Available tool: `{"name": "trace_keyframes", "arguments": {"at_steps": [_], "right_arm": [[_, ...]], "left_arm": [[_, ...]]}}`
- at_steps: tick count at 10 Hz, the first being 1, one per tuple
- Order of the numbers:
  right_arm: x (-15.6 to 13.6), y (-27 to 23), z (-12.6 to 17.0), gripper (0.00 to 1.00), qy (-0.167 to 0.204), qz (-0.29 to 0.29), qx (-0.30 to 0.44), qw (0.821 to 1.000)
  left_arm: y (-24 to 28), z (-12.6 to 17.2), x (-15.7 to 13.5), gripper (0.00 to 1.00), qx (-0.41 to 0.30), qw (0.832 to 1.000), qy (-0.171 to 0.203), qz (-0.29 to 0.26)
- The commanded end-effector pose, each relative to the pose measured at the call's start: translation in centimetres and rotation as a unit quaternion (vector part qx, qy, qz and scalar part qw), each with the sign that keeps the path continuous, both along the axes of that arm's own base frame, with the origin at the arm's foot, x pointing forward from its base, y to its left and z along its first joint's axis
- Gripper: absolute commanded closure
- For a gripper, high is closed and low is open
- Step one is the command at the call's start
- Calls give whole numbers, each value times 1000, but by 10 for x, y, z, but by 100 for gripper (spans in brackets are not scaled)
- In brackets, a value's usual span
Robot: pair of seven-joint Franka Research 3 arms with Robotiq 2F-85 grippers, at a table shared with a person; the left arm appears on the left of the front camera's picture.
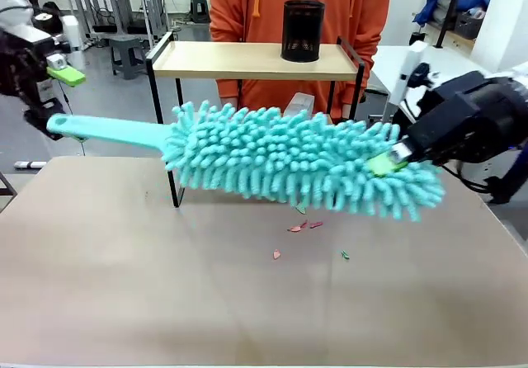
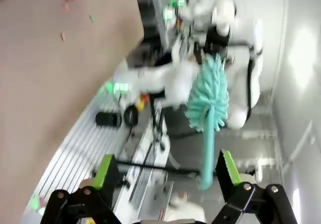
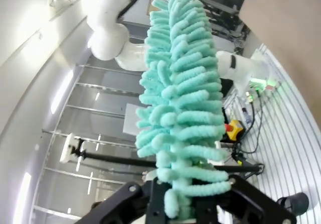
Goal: Clean the shelf.
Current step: Hand the Duster back to the human.
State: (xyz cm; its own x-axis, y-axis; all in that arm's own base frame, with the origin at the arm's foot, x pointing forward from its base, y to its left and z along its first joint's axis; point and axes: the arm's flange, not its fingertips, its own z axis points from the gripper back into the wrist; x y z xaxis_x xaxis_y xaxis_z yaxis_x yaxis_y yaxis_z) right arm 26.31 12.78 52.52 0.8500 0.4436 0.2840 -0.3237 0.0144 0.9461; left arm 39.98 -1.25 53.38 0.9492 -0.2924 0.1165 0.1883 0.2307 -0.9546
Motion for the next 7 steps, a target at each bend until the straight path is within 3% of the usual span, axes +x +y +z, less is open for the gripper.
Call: {"name": "trace_keyframes", "arguments": {"at_steps": [1, 2, 3, 4, 5, 6, 7], "right_arm": [[-10, -49, 22, 100, 15, -9, 40, 999], [-13, -73, 35, 100, 8, -16, 60, 998], [-16, -90, 47, 100, -4, -21, 92, 996], [-17, -106, 59, 100, -29, -54, 124, 990], [-16, -124, 71, 100, -59, -124, 164, 977], [-11, -148, 80, 100, -99, -245, 176, 948], [-7, -177, 83, 100, -105, -335, 190, 917]], "left_arm": [[11, 1, -26, 0, -117, 962, -52, 242], [36, -1, -29, 0, -194, 919, -84, 332], [53, -5, -27, 0, -223, 898, -82, 372], [62, -14, -20, 0, -207, 895, -55, 392], [61, -24, -7, 0, -139, 943, 39, 298], [85, -10, -22, 0, -159, 941, -13, 298], [85, -10, -22, 0, -159, 941, -13, 298]]}}
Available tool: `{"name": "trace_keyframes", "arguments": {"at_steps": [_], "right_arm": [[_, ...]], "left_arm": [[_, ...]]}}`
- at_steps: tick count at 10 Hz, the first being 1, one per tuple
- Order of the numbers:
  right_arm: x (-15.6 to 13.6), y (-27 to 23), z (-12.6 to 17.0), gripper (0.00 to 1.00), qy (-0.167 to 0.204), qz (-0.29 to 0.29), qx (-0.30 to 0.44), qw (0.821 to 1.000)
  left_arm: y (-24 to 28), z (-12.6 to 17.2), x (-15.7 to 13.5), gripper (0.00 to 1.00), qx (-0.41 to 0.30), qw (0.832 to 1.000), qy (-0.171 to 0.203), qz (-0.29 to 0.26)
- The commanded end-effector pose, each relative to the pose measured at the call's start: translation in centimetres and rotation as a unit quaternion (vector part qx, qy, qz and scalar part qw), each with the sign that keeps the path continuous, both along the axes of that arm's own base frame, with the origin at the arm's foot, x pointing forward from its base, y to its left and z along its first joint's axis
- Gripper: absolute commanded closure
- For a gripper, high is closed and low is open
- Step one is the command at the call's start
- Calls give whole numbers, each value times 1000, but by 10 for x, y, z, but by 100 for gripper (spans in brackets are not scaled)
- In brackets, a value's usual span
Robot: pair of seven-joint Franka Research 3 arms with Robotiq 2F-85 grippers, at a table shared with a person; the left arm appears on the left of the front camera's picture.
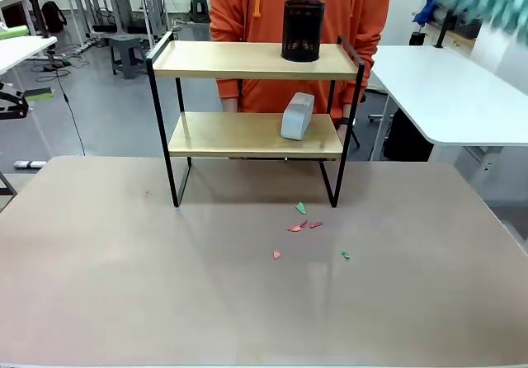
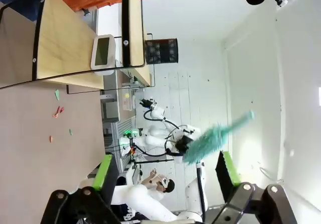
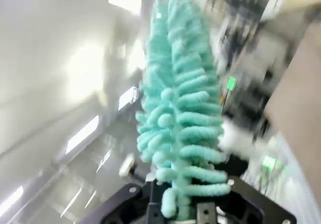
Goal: Clean the shelf.
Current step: Hand the Duster back to the human.
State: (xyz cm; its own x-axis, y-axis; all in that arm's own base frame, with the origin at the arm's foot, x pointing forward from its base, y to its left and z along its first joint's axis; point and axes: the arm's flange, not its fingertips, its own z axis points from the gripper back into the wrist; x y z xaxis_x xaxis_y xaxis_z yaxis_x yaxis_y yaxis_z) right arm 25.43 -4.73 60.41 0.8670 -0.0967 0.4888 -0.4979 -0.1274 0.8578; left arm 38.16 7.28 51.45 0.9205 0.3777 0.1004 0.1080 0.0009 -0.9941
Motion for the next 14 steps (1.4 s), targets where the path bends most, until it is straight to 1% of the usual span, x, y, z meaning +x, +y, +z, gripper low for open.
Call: {"name": "trace_keyframes", "arguments": {"at_steps": [1, 2, 3, 4, 5, 6, 8, 9, 10, 11, 14], "right_arm": [[7, -34, 0, 100, 12, -192, 55, 980], [10, -63, -11, 100, 37, -268, 65, 961], [14, -82, -32, 100, 116, -320, 47, 939], [21, -90, -59, 100, 186, -337, 1, 923], [26, -93, -80, 100, 229, -342, -28, 911], [34, -98, -97, 100, 261, -338, -23, 904], [47, -106, -132, 100, 312, -344, -19, 885], [49, -103, -141, 100, 322, -340, -18, 884], [49, -96, -142, 100, 306, -321, -24, 896], [60, -115, -139, 100, 309, -338, -34, 889], [60, -115, -139, 100, 309, -338, -34, 889]], "left_arm": [[0, 9, -4, 0, 4, 1000, -16, -18], [0, 9, -4, 0, 4, 1000, -16, -18], [0, 9, -4, 0, 4, 1000, -16, -18], [0, 9, -4, 0, 4, 1000, -16, -18], [0, 9, -4, 0, 4, 1000, -16, -18], [0, 9, -4, 0, 4, 1000, -16, -18], [0, 9, -4, 0, 4, 1000, -16, -18], [0, 9, -4, 0, 4, 1000, -16, -18], [0, 9, -4, 0, 4, 1000, -16, -18], [0, 9, -4, 0, 4, 1000, -16, -18], [0, 9, -4, 0, 4, 1000, -16, -18]]}}
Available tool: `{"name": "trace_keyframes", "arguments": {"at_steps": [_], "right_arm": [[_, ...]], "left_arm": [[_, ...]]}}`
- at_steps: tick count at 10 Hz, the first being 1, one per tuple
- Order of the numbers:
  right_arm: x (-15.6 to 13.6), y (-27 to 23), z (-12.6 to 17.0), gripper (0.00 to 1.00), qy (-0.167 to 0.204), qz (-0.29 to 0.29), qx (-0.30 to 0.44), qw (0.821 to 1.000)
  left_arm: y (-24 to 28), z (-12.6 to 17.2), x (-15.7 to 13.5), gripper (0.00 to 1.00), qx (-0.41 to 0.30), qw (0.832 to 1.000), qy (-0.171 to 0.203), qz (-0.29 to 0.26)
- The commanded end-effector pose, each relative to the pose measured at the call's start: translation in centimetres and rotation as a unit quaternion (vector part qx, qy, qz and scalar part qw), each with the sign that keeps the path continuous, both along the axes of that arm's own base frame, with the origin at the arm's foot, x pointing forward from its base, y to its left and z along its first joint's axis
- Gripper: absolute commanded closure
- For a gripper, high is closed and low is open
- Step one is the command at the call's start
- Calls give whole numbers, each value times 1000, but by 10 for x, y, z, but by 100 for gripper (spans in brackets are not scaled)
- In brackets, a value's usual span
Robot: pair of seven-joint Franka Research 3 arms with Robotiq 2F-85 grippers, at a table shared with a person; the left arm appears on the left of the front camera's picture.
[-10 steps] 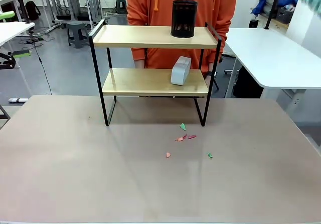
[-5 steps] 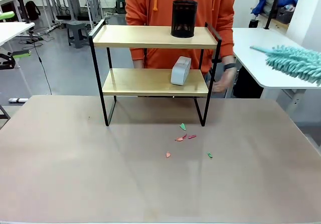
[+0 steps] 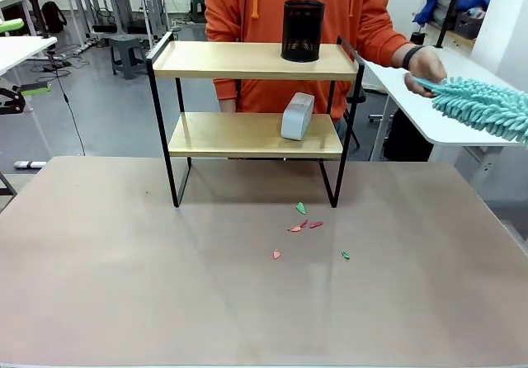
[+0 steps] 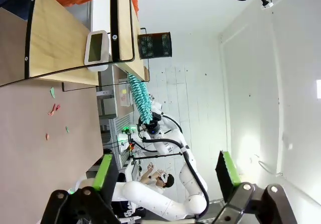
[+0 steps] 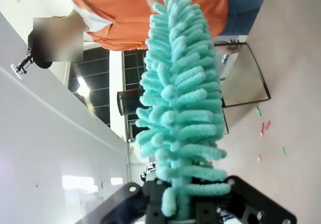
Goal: Clean the shelf.
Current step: Hand the Duster back to the human.
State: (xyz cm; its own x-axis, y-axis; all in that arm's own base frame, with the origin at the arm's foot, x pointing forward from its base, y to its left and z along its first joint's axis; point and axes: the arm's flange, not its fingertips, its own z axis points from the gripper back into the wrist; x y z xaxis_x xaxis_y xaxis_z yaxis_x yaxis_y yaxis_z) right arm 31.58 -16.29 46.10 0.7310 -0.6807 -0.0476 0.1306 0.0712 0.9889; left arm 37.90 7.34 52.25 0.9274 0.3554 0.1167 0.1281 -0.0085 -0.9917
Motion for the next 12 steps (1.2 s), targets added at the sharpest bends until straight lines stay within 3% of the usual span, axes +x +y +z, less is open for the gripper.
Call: {"name": "trace_keyframes", "arguments": {"at_steps": [1, 5, 6, 7, 8, 9, 12], "right_arm": [[-1, 1, 4, 100, -2, -3, -7, 1000], [-1, 1, 4, 100, -2, -3, -7, 1000], [0, 1, 1, 83, -1, 1, -1, 1000], [0, 3, 0, 31, 2, 10, -2, 1000], [-1, 5, -1, 27, 3, 14, -4, 1000], [-1, 5, -1, 0, 3, 18, -3, 1000], [-1, 6, -3, 4, 6, 25, -4, 1000]], "left_arm": [[-1, 1, -1, 0, 8, 1000, -6, -5], [-1, 1, -1, 0, 8, 1000, -6, -5], [-1, 1, -1, 0, 8, 1000, -6, -5], [-1, 1, -1, 0, 8, 1000, -6, -5], [-1, 1, -1, 0, 8, 1000, -6, -5], [-1, 1, -1, 0, 8, 1000, -6, -5], [-1, 1, -1, 0, 8, 1000, -6, -5]]}}
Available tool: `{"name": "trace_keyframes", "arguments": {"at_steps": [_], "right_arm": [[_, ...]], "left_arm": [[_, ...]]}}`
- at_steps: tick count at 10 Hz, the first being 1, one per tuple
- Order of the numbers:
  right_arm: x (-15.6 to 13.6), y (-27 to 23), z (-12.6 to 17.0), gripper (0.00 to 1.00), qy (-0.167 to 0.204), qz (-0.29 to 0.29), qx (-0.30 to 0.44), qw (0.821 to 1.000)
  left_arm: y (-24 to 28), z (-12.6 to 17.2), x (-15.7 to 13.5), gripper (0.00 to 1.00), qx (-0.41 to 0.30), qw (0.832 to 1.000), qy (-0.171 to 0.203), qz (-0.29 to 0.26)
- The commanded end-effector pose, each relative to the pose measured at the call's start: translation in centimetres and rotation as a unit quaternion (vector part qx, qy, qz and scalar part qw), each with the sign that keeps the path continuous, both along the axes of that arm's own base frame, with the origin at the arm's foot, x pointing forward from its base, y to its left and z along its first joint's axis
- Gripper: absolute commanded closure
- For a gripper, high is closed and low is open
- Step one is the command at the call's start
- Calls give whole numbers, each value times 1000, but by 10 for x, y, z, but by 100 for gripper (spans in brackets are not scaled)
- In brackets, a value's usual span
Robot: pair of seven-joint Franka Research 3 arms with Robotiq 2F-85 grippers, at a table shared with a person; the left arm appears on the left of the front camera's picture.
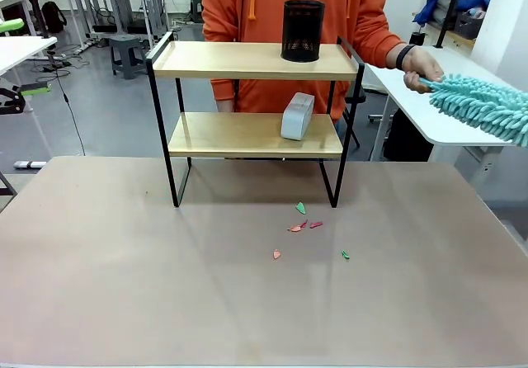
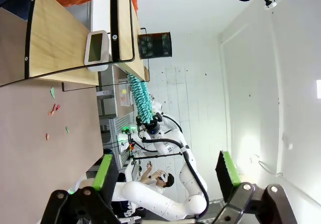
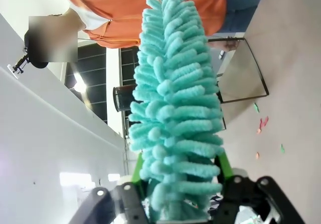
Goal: Clean the shelf.
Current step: Hand the Duster back to the human.
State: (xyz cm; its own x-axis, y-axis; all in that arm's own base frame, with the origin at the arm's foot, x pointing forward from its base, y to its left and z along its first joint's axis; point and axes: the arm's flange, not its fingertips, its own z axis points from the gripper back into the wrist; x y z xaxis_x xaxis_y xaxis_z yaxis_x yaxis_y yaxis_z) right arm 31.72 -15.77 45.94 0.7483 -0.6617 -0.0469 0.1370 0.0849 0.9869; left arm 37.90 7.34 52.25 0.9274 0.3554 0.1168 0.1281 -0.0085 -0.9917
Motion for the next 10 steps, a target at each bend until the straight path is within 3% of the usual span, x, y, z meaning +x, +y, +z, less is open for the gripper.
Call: {"name": "trace_keyframes", "arguments": {"at_steps": [1, 7, 9, 10], "right_arm": [[-2, 1, -3, 0, 3, 15, 1, 1000], [-2, 16, 1, 0, -7, 48, 10, 999], [12, 72, 0, 0, -32, 103, 35, 994], [19, 98, -3, 0, -37, 119, 62, 990]], "left_arm": [[-1, 1, -1, 0, 8, 1000, -6, -5], [0, 0, 0, 0, 0, 1000, 0, 0], [-65, -24, -1, 0, 70, 991, 40, -105], [-83, -45, 2, 0, 98, 986, 63, -117]]}}
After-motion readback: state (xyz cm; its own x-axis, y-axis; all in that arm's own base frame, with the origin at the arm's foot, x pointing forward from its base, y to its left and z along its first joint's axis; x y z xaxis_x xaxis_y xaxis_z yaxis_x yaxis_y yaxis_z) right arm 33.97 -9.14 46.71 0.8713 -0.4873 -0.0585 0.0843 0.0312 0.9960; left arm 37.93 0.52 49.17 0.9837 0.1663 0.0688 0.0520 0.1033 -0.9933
